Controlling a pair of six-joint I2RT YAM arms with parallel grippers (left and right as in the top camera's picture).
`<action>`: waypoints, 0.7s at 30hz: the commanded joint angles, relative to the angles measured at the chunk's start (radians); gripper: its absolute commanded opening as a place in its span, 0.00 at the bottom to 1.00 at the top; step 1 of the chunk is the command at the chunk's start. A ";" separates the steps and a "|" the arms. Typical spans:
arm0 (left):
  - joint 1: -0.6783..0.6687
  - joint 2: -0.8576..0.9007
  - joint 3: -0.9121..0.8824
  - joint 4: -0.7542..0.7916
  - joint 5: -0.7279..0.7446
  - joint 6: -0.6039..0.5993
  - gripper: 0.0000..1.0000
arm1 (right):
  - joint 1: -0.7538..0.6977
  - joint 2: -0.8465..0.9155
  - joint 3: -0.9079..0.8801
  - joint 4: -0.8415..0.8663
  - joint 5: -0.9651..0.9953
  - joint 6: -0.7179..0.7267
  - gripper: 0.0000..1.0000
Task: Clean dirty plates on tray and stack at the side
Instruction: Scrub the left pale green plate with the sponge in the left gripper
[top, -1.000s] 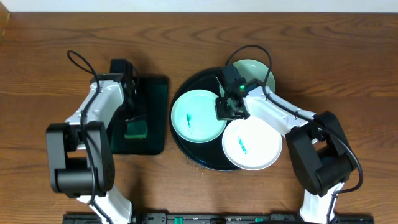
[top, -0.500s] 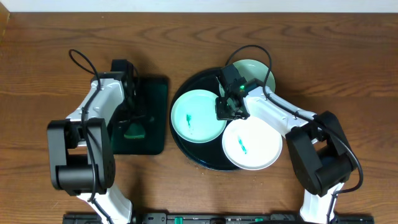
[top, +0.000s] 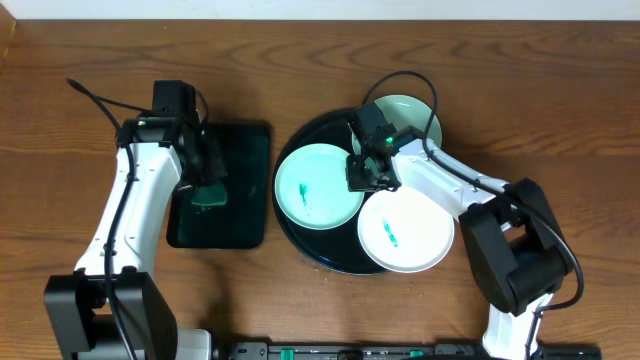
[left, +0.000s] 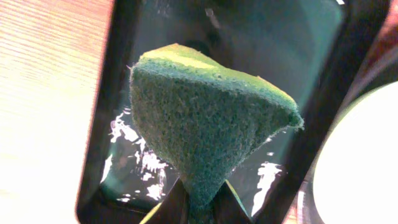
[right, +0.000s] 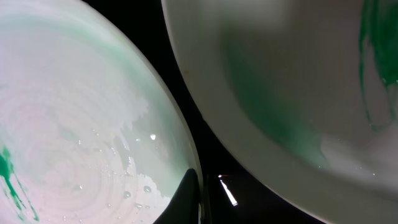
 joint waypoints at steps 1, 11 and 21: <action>-0.006 -0.003 0.019 -0.002 0.082 -0.083 0.07 | 0.011 0.018 0.015 0.008 -0.022 0.037 0.01; -0.179 0.004 0.019 0.068 0.092 -0.257 0.07 | 0.010 0.018 0.014 -0.012 -0.014 0.118 0.01; -0.337 0.164 0.019 0.200 0.089 -0.354 0.07 | 0.000 0.018 0.014 -0.043 -0.014 0.148 0.01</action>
